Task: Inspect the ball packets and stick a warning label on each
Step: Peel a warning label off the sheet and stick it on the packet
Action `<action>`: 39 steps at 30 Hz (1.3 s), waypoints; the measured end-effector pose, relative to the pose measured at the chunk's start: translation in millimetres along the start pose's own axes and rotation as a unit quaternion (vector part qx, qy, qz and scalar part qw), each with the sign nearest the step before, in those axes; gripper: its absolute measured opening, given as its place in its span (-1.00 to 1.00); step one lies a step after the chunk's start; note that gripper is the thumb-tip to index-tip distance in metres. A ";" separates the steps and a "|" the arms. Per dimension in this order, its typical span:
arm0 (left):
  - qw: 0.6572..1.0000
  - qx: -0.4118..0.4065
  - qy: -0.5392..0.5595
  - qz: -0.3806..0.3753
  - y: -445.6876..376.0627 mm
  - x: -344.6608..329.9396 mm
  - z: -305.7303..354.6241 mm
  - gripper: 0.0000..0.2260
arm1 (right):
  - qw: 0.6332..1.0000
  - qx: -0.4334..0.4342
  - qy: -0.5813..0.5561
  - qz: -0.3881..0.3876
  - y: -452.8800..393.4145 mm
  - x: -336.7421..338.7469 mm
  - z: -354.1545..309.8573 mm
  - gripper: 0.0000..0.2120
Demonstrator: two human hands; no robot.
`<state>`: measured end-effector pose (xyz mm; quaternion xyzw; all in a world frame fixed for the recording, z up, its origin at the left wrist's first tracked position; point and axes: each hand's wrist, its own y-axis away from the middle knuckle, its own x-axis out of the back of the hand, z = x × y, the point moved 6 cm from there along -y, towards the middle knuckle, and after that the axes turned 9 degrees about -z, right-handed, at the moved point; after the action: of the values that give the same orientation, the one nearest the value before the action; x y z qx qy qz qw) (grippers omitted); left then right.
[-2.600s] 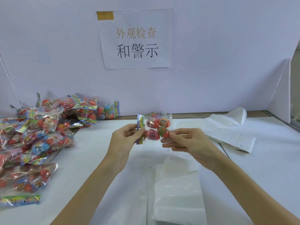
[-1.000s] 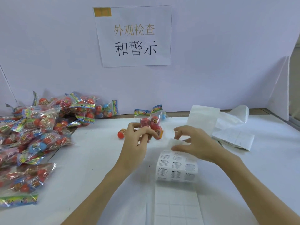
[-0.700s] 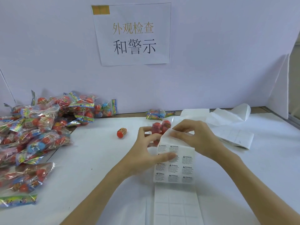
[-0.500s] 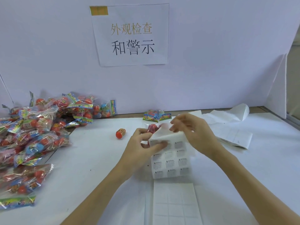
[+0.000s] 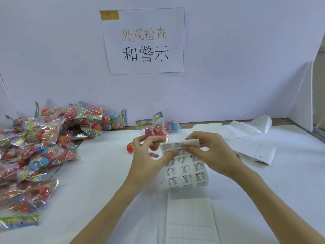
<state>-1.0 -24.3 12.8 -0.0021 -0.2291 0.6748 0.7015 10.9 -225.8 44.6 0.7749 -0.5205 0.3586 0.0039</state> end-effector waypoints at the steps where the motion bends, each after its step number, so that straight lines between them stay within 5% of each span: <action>1: 1.000 -0.006 0.006 -0.001 -0.4 1.4 0.9 -0.50 | 1.000 -0.002 -0.009 -0.004 -0.3 -0.2 -1.4 -0.91; 6: 0.999 -0.025 0.037 -0.025 -1.2 0.9 4.0 -0.76 | 1.000 -0.013 -0.020 -0.008 -1.3 -4.4 -1.7 -0.93; 19: 0.999 0.010 0.047 -0.023 -2.7 -6.3 -1.9 -0.74 | 0.995 0.021 0.091 0.044 1.2 -9.6 -6.5 -0.76; 27: 0.999 0.012 0.047 -0.002 -3.1 -5.7 -3.6 -0.74 | 0.991 0.033 0.117 0.048 3.5 -13.2 -12.6 -0.85; 31: 0.998 0.039 0.047 0.030 -4.9 1.8 -14.4 -0.72 | 0.980 0.106 0.134 0.104 6.9 -11.5 -30.3 -0.93; 35: 0.986 0.086 0.100 0.100 -7.1 18.7 -23.5 -0.50 | 0.975 0.093 0.028 0.199 8.7 1.4 -34.5 -0.84; 39: 0.970 0.013 0.103 0.218 -3.3 50.1 -6.2 -0.81 | 0.972 0.058 -0.076 0.212 7.7 8.0 -26.9 -0.84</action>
<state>3.4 24.8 24.3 -0.1123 -0.1415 0.8105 0.5572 -8.6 -225.5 66.3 0.6706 -0.6500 0.3208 -0.1575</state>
